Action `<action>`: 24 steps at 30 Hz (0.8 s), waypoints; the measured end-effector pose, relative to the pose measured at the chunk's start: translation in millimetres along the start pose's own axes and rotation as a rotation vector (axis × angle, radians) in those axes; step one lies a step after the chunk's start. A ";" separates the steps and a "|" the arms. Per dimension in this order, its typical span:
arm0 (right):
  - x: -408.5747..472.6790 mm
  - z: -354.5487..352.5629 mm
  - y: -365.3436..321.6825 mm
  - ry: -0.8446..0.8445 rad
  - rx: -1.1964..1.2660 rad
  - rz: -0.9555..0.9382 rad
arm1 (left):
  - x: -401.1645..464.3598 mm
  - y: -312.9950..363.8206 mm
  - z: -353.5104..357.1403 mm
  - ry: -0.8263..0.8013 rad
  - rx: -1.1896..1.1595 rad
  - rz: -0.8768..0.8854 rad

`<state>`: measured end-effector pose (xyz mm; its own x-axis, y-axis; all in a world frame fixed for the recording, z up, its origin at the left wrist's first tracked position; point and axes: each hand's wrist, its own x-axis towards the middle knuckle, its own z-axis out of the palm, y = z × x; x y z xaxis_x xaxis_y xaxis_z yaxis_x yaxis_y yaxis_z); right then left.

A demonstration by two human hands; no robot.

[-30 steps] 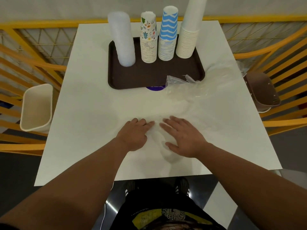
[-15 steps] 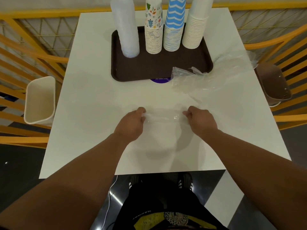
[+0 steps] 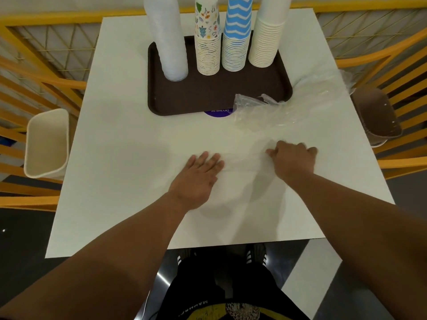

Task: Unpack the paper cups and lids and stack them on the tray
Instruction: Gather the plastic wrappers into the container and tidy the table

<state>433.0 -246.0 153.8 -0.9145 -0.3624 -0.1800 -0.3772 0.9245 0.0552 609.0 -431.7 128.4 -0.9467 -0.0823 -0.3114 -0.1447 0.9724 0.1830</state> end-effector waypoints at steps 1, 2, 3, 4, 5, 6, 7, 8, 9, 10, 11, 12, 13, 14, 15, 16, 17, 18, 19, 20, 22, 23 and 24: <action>2.9 -3.2 5.1 0.080 -0.007 0.083 | -0.1 1.2 -0.6 -0.005 -0.007 -0.005; 4.6 -5.6 5.8 0.167 0.041 0.152 | -0.3 2.7 -1.5 -0.006 -0.013 -0.010; 3.9 -7.1 1.3 0.271 0.135 0.161 | -0.3 4.0 -2.1 -0.008 -0.018 -0.016; -1.1 -8.1 -8.0 0.383 0.244 0.074 | -0.1 5.3 -2.5 -0.010 -0.025 -0.021; -8.9 -8.0 -19.8 0.465 0.345 -0.096 | 0.1 6.5 -2.9 -0.012 -0.031 -0.027; -19.3 -5.5 -32.4 0.482 0.419 -0.312 | 0.1 7.4 -3.1 -0.013 -0.032 -0.030; -30.9 0.0 -45.1 0.402 0.444 -0.533 | -0.1 7.6 -3.6 -0.014 -0.030 -0.029; -42.9 7.0 -55.6 0.226 0.407 -0.694 | -0.1 7.6 -4.1 -0.015 -0.035 -0.027; -53.0 14.8 -60.3 0.028 0.343 -0.772 | -0.1 6.9 -3.9 -0.015 -0.047 -0.024; -57.5 21.0 -58.1 -0.128 0.290 -0.765 | 0.1 6.1 -3.7 -0.012 -0.052 -0.020; -56.5 30.0 -49.6 -0.186 0.244 -0.705 | 0.1 5.1 -3.1 -0.010 -0.046 -0.016; -53.2 37.1 -38.4 -0.167 0.215 -0.636 | 0.1 4.1 -2.2 -0.007 -0.038 -0.014; -49.3 41.7 -26.5 -0.130 0.198 -0.562 | 0.4 3.0 -1.3 -0.002 -0.038 -0.012; -44.5 44.8 -14.4 -0.095 0.185 -0.488 | 0.3 2.3 -0.9 0.004 -0.044 -0.010; -39.3 44.8 -3.1 -0.065 0.173 -0.419 | 0.1 1.9 -0.7 0.012 -0.051 -0.008; -34.9 43.3 5.7 -0.029 0.181 -0.360 | -0.3 1.5 -0.2 0.020 -0.053 -0.004; -32.2 40.5 11.7 0.022 0.204 -0.313 | -0.6 1.2 -0.2 0.027 -0.053 -0.001; -29.9 38.1 15.2 0.081 0.220 -0.276 | -1.0 1.0 0.1 0.029 -0.052 0.002; -27.9 35.3 17.6 0.117 0.219 -0.248 | -1.3 0.9 0.4 0.030 -0.051 0.004; -25.9 32.9 19.7 0.121 0.199 -0.219 | -1.3 0.7 0.8 0.030 -0.054 0.005; -23.7 30.6 25.2 0.103 0.139 -0.107 | -1.0 0.2 1.5 0.030 -0.063 0.009; -23.7 29.5 27.0 0.098 0.135 -0.009 | -0.8 0.1 1.7 0.028 -0.061 0.011; -24.0 27.1 27.2 0.103 0.160 0.103 | -0.7 0.2 1.8 0.025 -0.056 0.010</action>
<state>448.7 -209.0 133.0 -0.9603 -0.2676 -0.0794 -0.2604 0.9613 -0.0899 610.1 -431.1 127.0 -0.9549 -0.0785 -0.2863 -0.1502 0.9596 0.2379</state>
